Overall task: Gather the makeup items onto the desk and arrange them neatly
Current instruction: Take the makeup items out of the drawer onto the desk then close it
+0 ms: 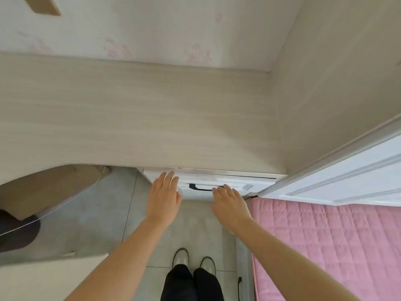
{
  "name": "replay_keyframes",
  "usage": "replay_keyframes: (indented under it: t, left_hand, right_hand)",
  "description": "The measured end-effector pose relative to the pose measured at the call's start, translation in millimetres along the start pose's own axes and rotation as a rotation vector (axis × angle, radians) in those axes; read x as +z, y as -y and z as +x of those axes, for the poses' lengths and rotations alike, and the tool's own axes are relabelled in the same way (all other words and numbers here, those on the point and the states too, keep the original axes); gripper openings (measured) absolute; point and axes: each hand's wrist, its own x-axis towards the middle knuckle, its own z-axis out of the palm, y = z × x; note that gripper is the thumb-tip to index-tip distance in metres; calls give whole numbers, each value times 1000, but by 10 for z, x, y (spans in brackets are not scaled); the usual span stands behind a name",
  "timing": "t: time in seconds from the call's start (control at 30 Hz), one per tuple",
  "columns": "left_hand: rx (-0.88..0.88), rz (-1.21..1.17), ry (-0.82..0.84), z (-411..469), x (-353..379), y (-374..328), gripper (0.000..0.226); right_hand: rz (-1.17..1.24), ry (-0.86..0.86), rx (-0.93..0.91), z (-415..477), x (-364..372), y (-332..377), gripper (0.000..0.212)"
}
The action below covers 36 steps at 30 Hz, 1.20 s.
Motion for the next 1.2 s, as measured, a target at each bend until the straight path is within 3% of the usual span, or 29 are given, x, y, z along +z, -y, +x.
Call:
replay_keyframes:
  t: [0.13,0.43,1.03,1.2]
  left_hand:
    - [20,-4,-23,117,166,103,51]
    - [46,14,-46,140,344,141,69]
    - [15,17,-174,61,390,102,57]
    - [59,-21,-137,74,378,113,38]
  right_hand:
    - [42,11,-1,234,166,54,48]
    - [114,298,34,404,423,161,62]
    - [255,360,81,196,381,226,69]
    - [282,381,41,70,336,212,65]
